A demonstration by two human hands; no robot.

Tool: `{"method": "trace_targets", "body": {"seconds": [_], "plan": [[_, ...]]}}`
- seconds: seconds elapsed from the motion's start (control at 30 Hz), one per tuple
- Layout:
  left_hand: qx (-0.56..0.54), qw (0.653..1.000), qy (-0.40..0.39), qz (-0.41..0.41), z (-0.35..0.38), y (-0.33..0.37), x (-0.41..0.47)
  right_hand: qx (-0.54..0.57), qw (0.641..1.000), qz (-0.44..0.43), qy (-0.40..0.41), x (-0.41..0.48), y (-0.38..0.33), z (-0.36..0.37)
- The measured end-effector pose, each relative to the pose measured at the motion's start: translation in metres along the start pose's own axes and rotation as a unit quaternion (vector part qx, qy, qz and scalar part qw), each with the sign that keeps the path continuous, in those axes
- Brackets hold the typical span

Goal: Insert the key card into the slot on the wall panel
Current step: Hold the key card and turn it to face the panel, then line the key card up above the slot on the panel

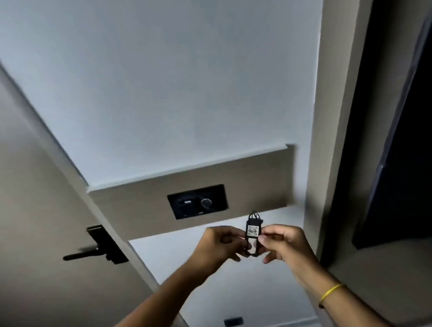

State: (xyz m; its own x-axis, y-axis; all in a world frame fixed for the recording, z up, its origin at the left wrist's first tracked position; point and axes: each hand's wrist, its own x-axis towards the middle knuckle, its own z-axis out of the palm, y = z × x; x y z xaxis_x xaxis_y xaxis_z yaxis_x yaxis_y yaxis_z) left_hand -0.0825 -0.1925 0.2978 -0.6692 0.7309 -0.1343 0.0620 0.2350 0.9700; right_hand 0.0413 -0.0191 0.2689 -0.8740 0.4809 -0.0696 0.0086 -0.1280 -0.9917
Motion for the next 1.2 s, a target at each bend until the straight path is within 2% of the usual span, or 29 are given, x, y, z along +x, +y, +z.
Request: {"method": "trace_targets", "body": {"seconds": [0.17,0.37,0.73,0.97,1.2], "plan": [[0.023,0.996,0.048,0.074,-0.062,0.057,-0.011,-0.069,0.993,-0.093,-0.018,0.023,-0.069,0.053],[0.013,0.990,0.084,0.110,-0.111,0.091,-0.006,-0.119,0.980,-0.155,-0.037,0.051,-0.119,0.095],[0.032,0.983,0.095,0.151,-0.167,0.117,0.011,-0.176,0.968,-0.177,-0.015,0.088,-0.157,0.139],[0.038,0.986,0.082,0.142,-0.176,0.115,0.022,-0.195,0.965,-0.173,-0.001,0.110,-0.151,0.145],[0.000,0.990,0.053,0.132,-0.183,0.108,0.036,-0.198,0.966,-0.161,-0.029,0.120,-0.149,0.141]]}}
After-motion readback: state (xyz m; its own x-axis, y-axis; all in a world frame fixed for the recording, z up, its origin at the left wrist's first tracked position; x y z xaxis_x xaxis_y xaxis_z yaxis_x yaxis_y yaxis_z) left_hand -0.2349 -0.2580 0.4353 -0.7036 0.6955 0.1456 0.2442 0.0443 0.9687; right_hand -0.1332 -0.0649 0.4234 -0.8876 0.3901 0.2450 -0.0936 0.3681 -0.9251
